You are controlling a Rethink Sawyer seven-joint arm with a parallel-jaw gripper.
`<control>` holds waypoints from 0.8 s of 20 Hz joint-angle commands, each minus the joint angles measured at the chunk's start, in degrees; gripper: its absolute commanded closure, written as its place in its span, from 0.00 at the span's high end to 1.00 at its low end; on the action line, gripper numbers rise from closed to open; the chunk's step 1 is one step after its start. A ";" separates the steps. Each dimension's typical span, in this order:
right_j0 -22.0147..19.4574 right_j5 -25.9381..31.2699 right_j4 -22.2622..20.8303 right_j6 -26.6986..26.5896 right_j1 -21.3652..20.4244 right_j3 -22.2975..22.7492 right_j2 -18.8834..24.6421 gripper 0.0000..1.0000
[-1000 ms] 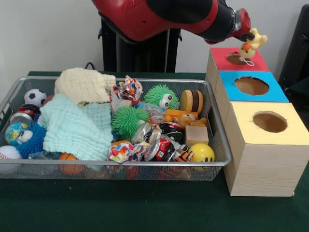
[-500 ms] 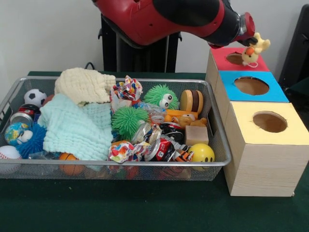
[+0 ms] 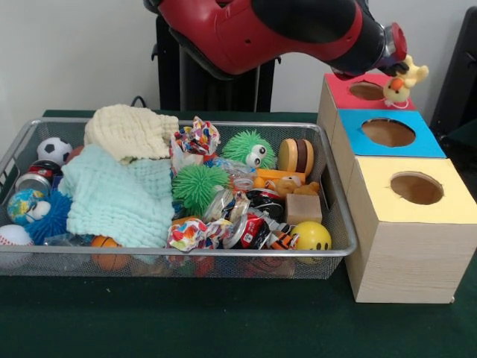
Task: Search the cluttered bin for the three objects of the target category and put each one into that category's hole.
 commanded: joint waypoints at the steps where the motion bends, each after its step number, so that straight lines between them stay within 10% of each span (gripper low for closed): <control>1: 1.37 7.07 -1.24 1.39 2.37 -9.95 -2.22 0.00; 16: 5.20 13.57 -2.66 3.00 5.35 -15.27 -6.13 0.00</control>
